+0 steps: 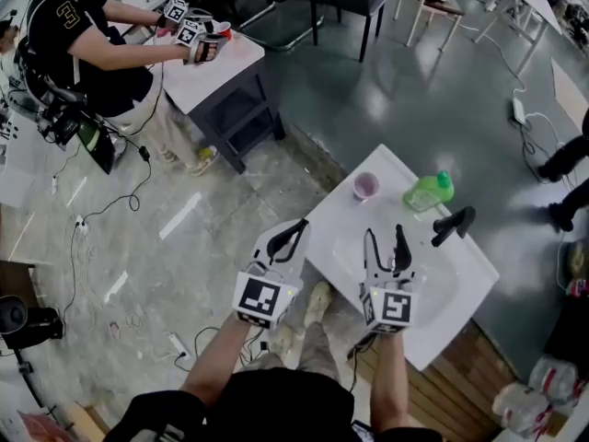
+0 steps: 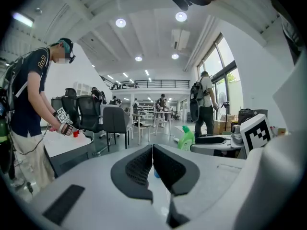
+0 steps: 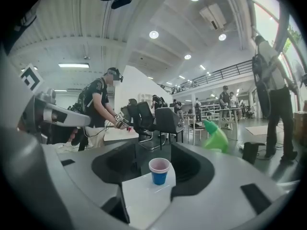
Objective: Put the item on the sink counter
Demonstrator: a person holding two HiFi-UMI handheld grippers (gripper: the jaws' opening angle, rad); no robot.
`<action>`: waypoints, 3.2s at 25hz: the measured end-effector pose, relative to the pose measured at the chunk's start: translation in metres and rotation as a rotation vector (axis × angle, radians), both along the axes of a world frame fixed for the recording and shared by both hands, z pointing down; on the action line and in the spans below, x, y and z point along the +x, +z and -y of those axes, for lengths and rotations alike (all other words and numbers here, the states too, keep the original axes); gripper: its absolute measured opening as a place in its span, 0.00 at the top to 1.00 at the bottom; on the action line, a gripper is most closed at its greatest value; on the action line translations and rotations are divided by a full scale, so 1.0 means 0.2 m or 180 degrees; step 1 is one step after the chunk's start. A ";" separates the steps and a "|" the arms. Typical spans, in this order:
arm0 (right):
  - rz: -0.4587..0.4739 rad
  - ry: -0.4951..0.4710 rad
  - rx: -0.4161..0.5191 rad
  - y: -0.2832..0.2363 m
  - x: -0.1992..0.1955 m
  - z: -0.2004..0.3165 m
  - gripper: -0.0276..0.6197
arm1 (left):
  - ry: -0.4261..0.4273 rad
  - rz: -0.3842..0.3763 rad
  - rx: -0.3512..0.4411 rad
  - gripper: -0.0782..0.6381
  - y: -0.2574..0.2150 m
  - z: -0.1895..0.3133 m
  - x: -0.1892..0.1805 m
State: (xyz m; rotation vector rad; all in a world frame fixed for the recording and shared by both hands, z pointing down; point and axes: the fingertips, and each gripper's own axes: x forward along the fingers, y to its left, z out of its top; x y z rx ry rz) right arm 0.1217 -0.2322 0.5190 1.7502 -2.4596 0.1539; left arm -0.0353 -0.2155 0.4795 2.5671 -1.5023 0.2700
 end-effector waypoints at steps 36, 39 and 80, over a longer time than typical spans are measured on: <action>-0.0133 0.0540 0.0199 -0.51 0.01 -0.96 0.91 | 0.0473 -0.0106 0.0276 0.88 -0.48 -0.75 -0.05; -0.0135 0.0561 0.0192 -0.51 0.00 -1.02 0.93 | 0.0477 -0.0077 0.0381 0.88 -0.51 -0.79 -0.07; -0.0152 0.0532 0.0234 -0.54 -0.04 -1.14 0.96 | 0.0516 -0.0104 0.0264 0.88 -0.49 -0.92 -0.08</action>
